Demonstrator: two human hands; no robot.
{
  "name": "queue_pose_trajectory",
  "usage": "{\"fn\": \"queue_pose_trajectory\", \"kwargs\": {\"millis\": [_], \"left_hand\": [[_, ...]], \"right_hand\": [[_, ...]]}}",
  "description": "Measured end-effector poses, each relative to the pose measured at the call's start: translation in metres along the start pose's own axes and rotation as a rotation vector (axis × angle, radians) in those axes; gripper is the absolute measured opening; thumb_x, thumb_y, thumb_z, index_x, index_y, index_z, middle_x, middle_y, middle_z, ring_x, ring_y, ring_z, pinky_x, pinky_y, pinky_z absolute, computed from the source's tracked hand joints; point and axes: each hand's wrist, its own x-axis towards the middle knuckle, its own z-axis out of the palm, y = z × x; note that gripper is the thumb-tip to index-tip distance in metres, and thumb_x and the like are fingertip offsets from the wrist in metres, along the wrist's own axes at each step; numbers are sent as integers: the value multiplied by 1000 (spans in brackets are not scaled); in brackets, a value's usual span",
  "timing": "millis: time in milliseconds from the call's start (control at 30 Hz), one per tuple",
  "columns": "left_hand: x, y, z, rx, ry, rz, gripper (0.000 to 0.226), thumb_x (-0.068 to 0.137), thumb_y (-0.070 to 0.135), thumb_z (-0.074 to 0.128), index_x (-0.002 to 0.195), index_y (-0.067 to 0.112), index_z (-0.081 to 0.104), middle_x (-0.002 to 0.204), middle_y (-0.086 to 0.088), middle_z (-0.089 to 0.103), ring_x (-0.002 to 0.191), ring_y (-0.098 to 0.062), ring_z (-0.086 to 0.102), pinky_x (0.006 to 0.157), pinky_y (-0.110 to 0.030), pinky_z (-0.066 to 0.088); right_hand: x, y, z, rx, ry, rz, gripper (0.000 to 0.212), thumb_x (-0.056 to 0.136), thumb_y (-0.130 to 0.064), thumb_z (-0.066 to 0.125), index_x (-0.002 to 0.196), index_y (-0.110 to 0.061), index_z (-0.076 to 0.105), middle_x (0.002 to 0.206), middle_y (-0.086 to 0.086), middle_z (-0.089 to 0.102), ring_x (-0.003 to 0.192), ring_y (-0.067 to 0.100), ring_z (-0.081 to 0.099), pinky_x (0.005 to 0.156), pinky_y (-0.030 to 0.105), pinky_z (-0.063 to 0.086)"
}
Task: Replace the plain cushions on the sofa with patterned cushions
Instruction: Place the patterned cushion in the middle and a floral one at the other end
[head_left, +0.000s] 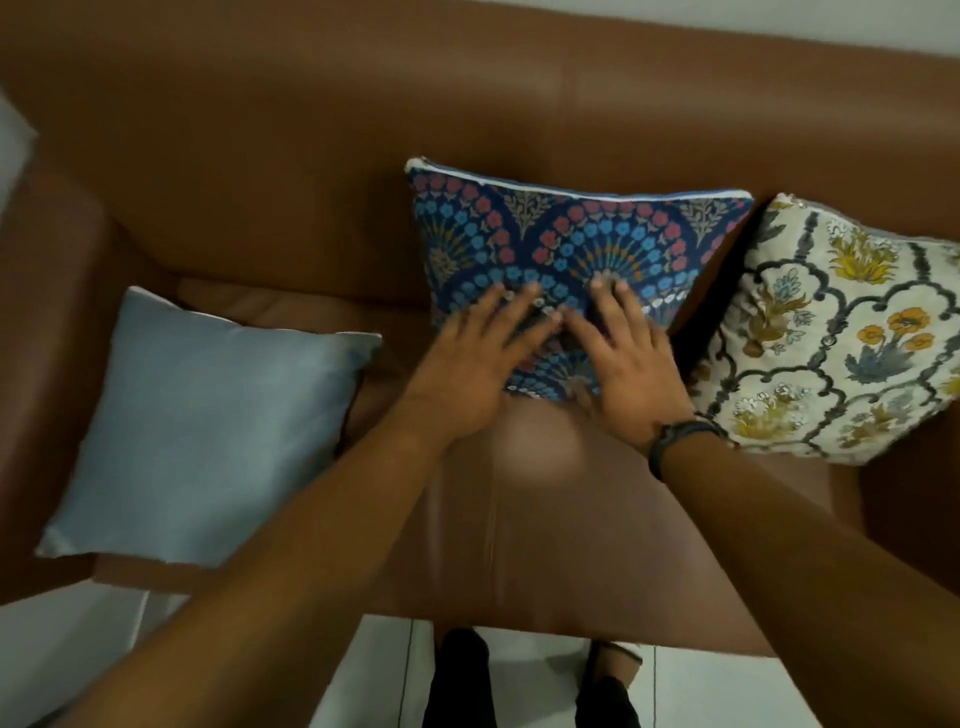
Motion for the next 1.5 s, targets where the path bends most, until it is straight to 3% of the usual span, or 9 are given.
{"fn": "queue_pose_trajectory", "kwargs": {"millis": [167, 367, 467, 633, 767, 900, 1100, 1267, 1500], "left_hand": [[-72, -46, -25, -466, -129, -726, 113, 88, 57, 72, 168, 20, 0, 175, -13, 7, 156, -41, 21, 122, -55, 29], [-240, -150, -13, -406, -173, -1026, 94, 95, 61, 59, 167, 17, 15, 170, -13, 23, 152, -35, 31, 118, -52, 30], [-301, -193, 8, -404, -139, -1132, 90, 94, 66, 58, 165, 26, 22, 171, -8, 23, 153, -36, 27, 116, -60, 29], [-370, -265, 35, -673, -24, -1426, 94, 93, 74, 52, 167, 25, 20, 172, -10, 29, 155, -37, 31, 124, -55, 28], [-396, -290, 48, -926, 92, -1467, 78, 102, 62, 48, 165, 22, 27, 168, -9, 37, 151, -34, 40, 124, -43, 30], [-395, -281, 40, -959, -13, -1514, 67, 100, 57, 56, 149, 12, 51, 140, -19, 62, 125, -43, 60, 108, -53, 46], [-360, -264, -43, -796, 407, -1285, 40, 94, 62, 62, 73, 28, 67, 62, 9, 60, 68, -29, 60, 65, -32, 46], [-293, -298, -129, -497, 399, -1028, 59, 88, 76, 53, 108, 26, 76, 111, -11, 76, 106, -34, 68, 97, -42, 51], [-188, -345, -189, -780, 442, -971, 62, 75, 85, 53, 110, 36, 69, 119, 6, 71, 110, -18, 67, 97, -39, 53]], "right_hand": [[-13, -43, -18, 550, -124, 731, 105, 88, -50, 77, 165, -14, 14, 171, 17, 12, 150, 49, 29, 118, 58, 36], [-46, -194, 32, 874, -605, 455, 46, 95, -4, 69, 139, -11, 59, 142, 7, 57, 130, 30, 54, 120, 31, 34], [-62, -267, 85, 1007, -789, 405, 35, 108, -10, 53, 144, -8, 52, 152, 21, 50, 134, 31, 50, 88, 7, 43], [-58, -352, 148, 1177, -869, 429, 27, 98, -22, 73, 111, -39, 57, 139, -2, 65, 130, 19, 62, 105, 27, 50], [-48, -371, 167, 1167, -907, 438, 35, 91, -34, 80, 117, -46, 59, 122, -30, 58, 105, -16, 63, 94, 5, 46], [-42, -379, 162, 1014, -762, 459, 72, 87, -45, 82, 147, -25, 48, 137, -18, 51, 133, 12, 55, 109, 18, 37], [-34, -362, 92, 1351, -540, 730, 31, 85, -44, 83, 111, -38, 68, 117, -9, 78, 105, 14, 76, 88, 33, 63], [26, -323, 14, 1409, -458, 830, 34, 93, -33, 76, 121, -14, 69, 104, 7, 83, 90, 27, 81, 80, 41, 66], [141, -278, -47, 1351, -497, 894, 36, 108, -26, 46, 77, -11, 56, 40, 0, 54, 27, 10, 49, 31, 10, 36]]}}
